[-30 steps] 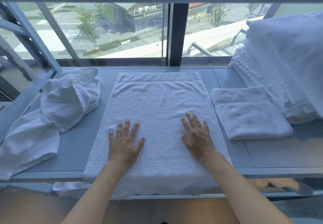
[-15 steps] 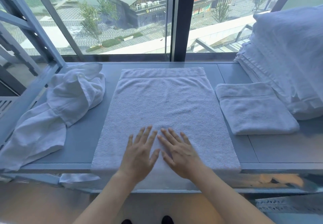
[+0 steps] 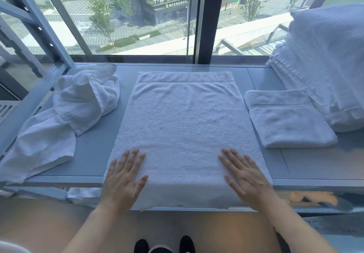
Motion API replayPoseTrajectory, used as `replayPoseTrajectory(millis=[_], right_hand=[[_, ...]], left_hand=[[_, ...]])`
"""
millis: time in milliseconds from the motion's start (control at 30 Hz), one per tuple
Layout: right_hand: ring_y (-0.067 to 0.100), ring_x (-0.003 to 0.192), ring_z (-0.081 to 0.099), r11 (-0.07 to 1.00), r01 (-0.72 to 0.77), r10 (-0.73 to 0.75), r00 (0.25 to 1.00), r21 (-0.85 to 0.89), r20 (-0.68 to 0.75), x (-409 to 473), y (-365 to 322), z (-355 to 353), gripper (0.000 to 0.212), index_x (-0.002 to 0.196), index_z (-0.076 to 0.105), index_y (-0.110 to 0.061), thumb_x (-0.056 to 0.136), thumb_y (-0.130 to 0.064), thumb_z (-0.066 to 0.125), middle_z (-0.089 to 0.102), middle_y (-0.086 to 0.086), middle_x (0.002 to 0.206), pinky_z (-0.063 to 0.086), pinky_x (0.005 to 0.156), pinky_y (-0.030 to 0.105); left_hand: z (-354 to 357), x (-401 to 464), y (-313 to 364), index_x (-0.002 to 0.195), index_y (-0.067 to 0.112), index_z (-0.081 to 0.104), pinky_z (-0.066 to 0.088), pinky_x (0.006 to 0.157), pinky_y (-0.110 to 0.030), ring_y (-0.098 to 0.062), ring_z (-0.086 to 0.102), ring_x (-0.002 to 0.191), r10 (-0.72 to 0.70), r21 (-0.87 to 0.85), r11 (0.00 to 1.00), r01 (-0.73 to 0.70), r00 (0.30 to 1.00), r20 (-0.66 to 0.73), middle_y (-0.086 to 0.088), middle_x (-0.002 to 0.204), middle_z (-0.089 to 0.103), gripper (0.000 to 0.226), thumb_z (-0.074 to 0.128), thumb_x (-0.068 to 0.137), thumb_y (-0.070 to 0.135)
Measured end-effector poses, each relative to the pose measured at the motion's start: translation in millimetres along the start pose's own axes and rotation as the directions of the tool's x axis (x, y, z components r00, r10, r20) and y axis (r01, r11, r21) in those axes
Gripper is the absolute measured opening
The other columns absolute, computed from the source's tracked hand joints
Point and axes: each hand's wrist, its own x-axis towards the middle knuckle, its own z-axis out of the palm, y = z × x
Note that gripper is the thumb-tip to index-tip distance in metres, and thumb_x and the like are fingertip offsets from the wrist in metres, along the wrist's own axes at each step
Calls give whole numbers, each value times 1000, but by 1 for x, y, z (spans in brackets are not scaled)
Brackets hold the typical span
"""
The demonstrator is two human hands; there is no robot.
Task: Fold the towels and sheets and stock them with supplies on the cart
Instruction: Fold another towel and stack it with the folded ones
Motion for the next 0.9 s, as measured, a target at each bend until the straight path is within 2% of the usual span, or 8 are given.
replayPoseTrajectory(millis=[133,267,400,600,700,767,833,900], right_hand=[[14,159,2,999,32,-33,999,13,24,-17,13,-6,71,165,6,-35,105,-64,31,-1,-12,173,9,125,45],[19,160,1,994,97,-95,995,-56,41,-17,14,-6,85,165,6,-32,99,-70,44,-1,-9,173,11,125,48],[26,160,6,974,136,-135,991,-183,18,-17,14,-2,77,165,12,-28,102,-65,36,4,-4,173,20,123,52],[33,153,30,970,148,-165,983,-195,-75,-26,1,-7,61,159,38,-18,105,-46,41,28,4,168,33,120,52],[35,138,53,983,133,-156,967,-124,-201,-37,-14,-13,48,144,59,-7,96,-13,63,51,10,154,50,107,49],[35,118,68,992,100,-116,953,-72,-281,-48,-26,-19,43,126,70,-3,84,9,71,68,12,133,60,90,44],[32,93,72,995,57,-80,944,-82,-321,-61,-42,-29,41,110,73,-6,77,18,69,73,7,107,60,71,37],[31,76,68,996,4,-33,942,-87,-334,-74,-60,-40,45,102,72,-7,69,23,67,68,4,89,54,58,34]], left_hand=[[-2,-2,-5,163,28,23,19,125,-55,-21,10,159,49,-18,999,-49,999,4,7,172,13,69,24,103,62],[0,-9,-18,163,37,21,20,124,-58,-22,10,159,193,22,981,-193,981,12,10,172,12,70,31,101,68],[2,-9,-21,161,33,31,26,121,-59,-27,18,157,229,91,970,-227,973,-11,7,170,22,69,35,101,66],[1,-20,-9,147,25,57,39,111,-60,-32,44,145,274,94,961,-260,941,-198,1,158,46,50,45,101,41],[-13,-27,-8,130,22,71,47,102,-54,-32,61,130,282,78,959,-271,921,-267,-1,143,63,40,47,99,32],[-26,-38,-11,114,21,75,52,88,-44,-31,69,109,297,70,954,-290,899,-321,1,124,72,31,50,98,29],[-40,-55,-17,105,19,74,54,67,-37,-28,69,88,298,67,953,-294,887,-352,4,105,72,25,52,99,28],[-56,-75,-27,103,17,75,53,55,-35,-26,67,78,293,56,954,-294,882,-369,3,96,68,23,53,98,22]])
